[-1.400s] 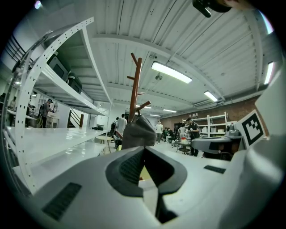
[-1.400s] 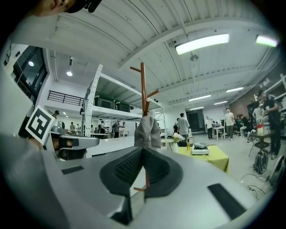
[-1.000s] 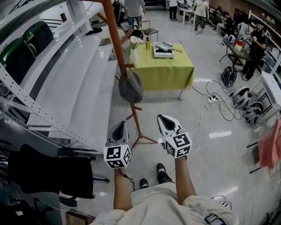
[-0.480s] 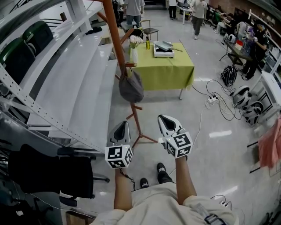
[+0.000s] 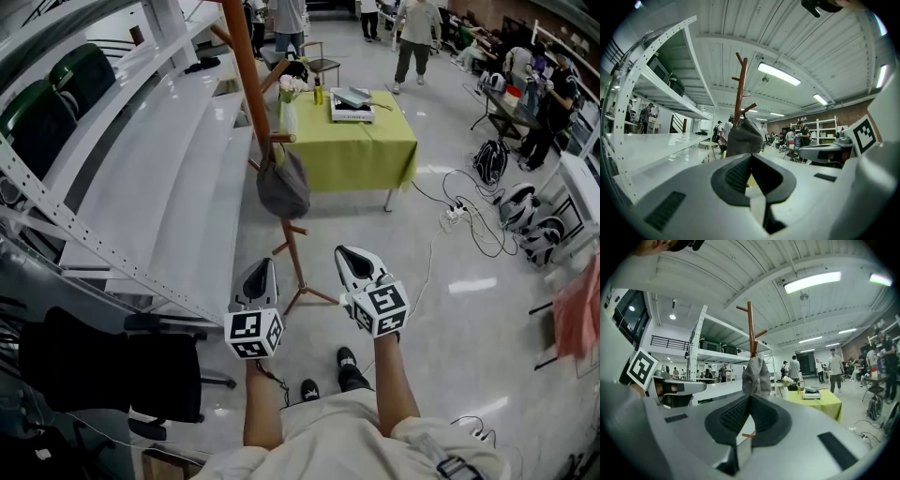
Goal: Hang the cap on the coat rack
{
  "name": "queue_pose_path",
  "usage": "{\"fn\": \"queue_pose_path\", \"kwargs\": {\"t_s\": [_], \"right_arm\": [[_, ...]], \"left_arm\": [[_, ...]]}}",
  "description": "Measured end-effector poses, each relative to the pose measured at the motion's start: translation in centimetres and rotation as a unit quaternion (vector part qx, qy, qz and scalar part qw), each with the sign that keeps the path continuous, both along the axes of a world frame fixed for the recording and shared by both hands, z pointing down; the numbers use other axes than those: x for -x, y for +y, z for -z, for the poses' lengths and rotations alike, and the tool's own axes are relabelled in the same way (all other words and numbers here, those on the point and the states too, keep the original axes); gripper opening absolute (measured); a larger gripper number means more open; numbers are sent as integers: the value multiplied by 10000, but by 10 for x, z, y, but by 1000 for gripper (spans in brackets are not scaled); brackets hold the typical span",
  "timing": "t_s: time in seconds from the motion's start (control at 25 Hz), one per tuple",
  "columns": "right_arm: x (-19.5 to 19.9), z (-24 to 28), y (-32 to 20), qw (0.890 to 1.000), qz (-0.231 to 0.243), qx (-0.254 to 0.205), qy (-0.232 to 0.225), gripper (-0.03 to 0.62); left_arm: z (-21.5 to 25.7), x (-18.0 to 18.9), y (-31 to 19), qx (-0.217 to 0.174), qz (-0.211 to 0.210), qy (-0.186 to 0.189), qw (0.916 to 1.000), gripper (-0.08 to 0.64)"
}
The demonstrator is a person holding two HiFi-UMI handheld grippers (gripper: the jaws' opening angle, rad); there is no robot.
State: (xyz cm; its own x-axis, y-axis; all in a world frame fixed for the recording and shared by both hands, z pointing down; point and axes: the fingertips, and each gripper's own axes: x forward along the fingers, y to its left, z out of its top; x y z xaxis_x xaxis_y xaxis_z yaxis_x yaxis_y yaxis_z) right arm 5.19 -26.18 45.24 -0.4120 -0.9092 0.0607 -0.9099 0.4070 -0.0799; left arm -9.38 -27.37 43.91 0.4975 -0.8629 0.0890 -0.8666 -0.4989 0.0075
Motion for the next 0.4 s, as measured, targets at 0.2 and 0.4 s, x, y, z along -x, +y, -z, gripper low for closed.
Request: {"fn": "queue_pose_path", "kwargs": {"t_s": [0.2,0.4], "right_arm": [[2,3,1,10000,46,-31,18,5],[6,4,-2,9999,68,-53,76,5]], "left_arm": [[4,3,0,-27,37,-10,10000,8],[2,6,-1,-37,28,-17,10000,8]]}}
